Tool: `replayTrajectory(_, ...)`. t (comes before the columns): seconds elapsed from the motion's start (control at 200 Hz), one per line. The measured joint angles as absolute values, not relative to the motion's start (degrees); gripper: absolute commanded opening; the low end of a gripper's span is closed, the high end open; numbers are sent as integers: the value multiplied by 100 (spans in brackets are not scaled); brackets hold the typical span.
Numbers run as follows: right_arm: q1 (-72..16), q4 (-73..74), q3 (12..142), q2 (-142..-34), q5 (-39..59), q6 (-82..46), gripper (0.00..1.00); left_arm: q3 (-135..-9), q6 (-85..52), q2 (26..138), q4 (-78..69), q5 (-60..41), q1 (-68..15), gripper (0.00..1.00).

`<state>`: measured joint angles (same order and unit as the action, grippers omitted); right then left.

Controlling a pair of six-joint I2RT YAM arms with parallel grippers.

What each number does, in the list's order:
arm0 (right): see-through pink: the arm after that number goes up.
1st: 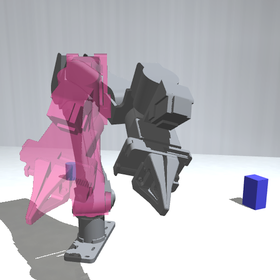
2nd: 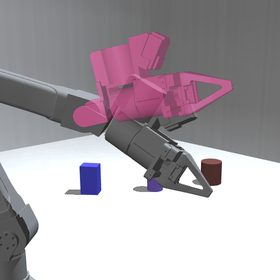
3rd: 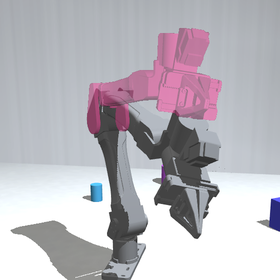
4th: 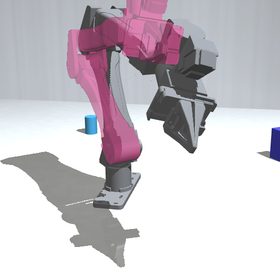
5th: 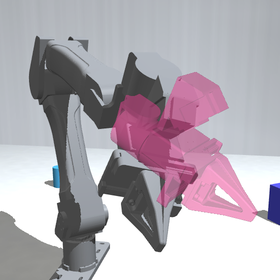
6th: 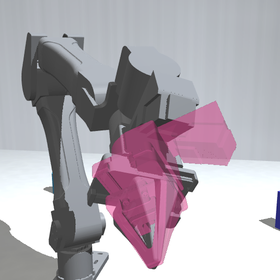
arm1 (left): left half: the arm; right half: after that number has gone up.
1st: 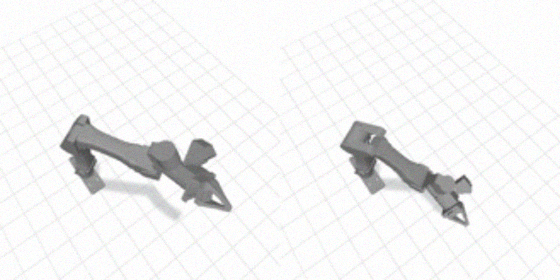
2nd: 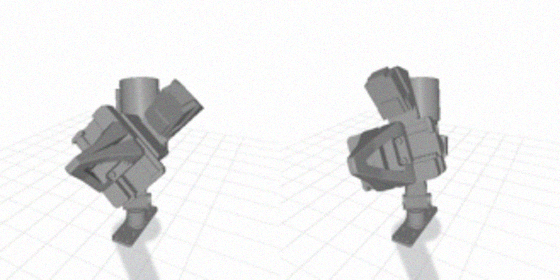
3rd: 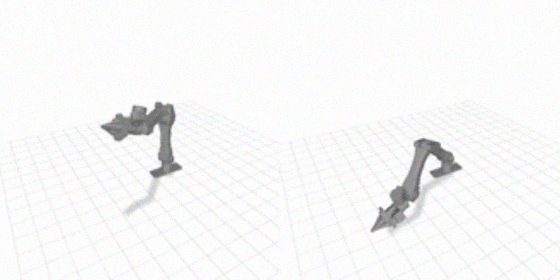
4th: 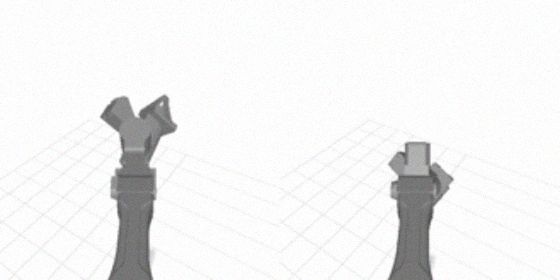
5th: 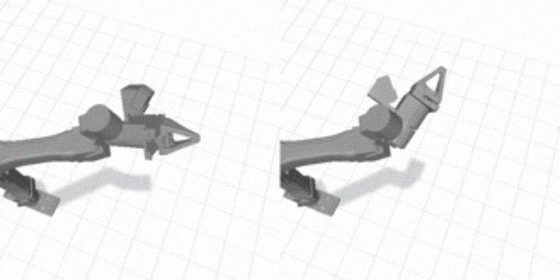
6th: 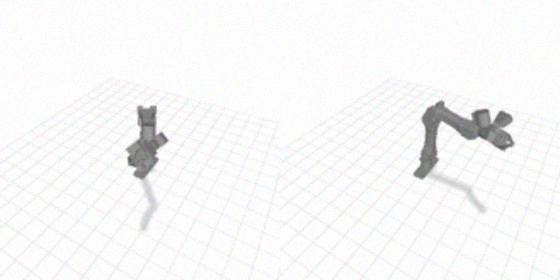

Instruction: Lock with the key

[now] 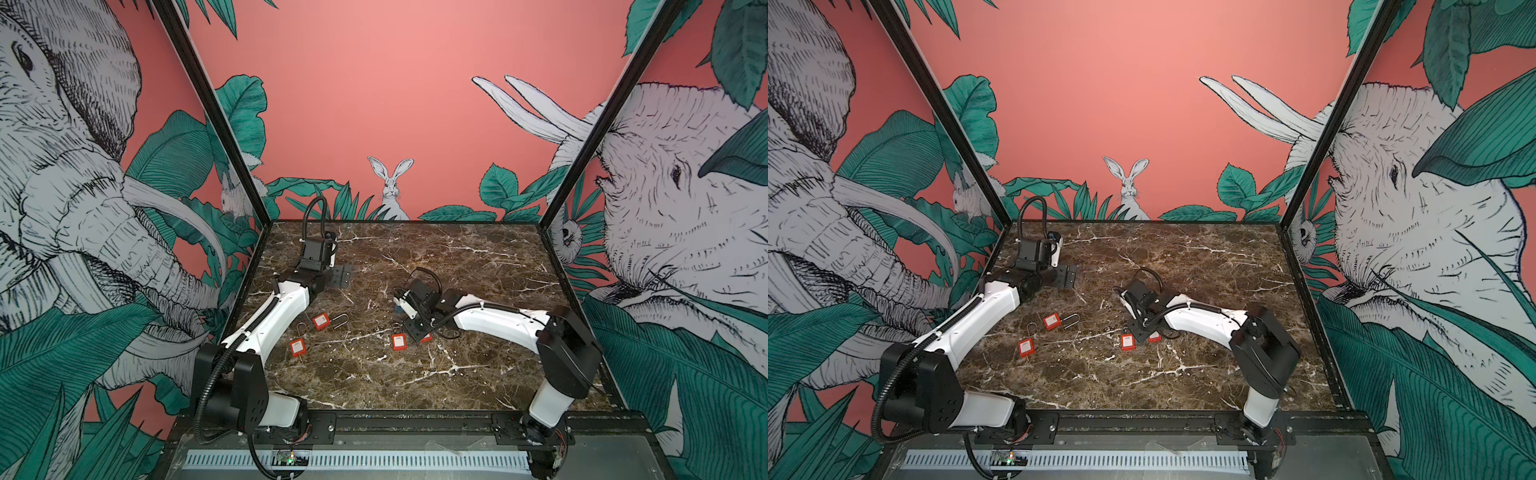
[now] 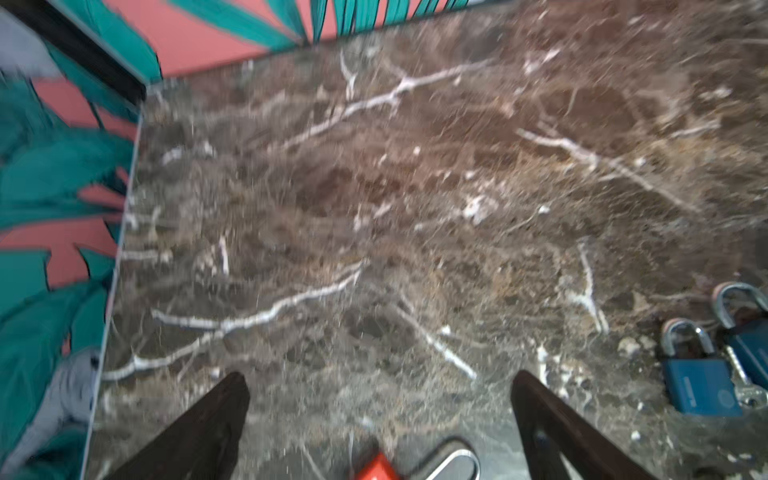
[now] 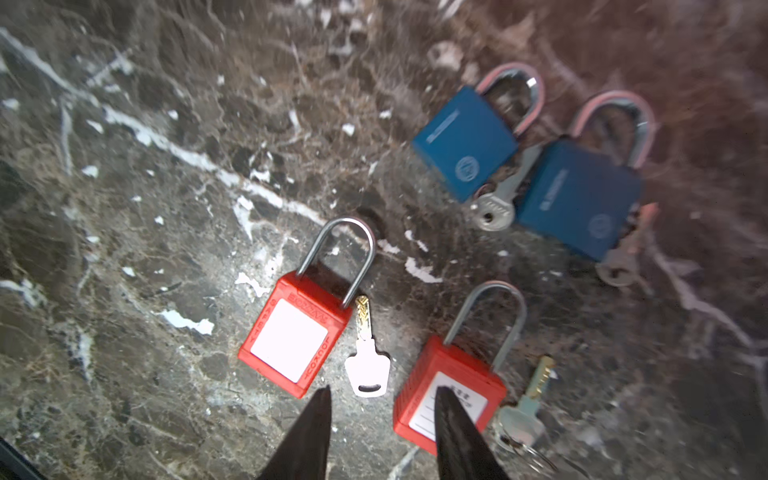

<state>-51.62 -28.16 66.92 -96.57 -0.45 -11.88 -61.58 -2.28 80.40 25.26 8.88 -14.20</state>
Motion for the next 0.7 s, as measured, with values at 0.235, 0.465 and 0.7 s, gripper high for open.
replayTrajectory(0.235,-5166,-1844,6198,-8882,-1363,-119,80,-6372,-871,8698,3616,825,-1269,98)
replayTrajectory(0.465,-5166,-827,5699,-8768,-2316,674,87,-6370,-1302,9301,3959,705,-1205,98)
replayTrajectory(0.7,-5164,-493,5555,-8768,-2517,770,87,-6066,-1667,9450,3916,390,-1022,97)
